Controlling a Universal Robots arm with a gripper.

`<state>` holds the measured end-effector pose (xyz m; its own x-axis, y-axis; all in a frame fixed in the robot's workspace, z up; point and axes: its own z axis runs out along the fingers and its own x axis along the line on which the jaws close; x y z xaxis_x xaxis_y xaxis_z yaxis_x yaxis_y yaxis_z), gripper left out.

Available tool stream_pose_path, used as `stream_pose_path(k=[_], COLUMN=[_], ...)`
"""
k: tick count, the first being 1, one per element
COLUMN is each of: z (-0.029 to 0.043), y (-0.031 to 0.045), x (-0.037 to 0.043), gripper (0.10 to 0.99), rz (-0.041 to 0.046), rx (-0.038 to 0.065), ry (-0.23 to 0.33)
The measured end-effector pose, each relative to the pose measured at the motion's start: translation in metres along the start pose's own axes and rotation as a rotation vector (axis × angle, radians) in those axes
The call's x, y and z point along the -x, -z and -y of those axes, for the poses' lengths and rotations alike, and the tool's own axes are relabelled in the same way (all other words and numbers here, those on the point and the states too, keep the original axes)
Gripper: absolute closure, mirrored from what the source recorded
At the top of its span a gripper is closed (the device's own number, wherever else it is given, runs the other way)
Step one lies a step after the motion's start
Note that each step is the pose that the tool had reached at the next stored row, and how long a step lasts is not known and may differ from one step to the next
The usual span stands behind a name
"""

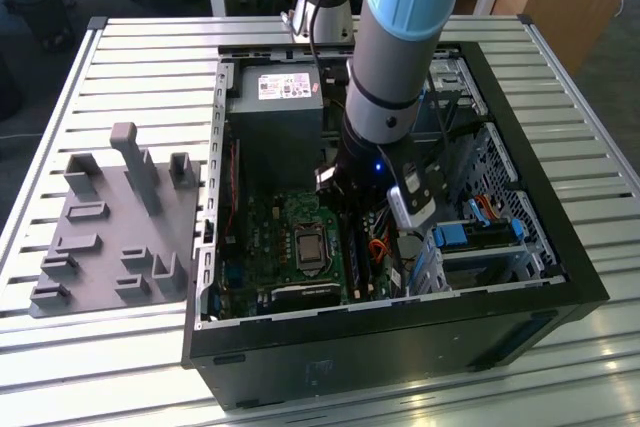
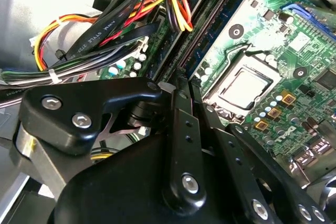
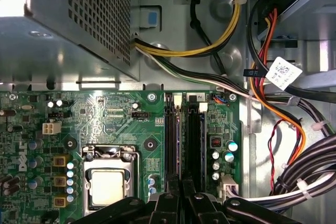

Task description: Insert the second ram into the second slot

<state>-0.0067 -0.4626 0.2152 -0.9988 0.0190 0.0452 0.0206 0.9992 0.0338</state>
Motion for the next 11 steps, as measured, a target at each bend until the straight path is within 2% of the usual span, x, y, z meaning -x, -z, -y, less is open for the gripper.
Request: stream_pose_path(k=[4, 11], z=[0.0001, 0.0001], y=[-0.0025, -0.0028], x=[0.0001, 0.0001], gripper=[0.949, 0.949], rz=[0.0, 0.0001], rx=[0.0, 0.0], ry=[0.0, 0.0])
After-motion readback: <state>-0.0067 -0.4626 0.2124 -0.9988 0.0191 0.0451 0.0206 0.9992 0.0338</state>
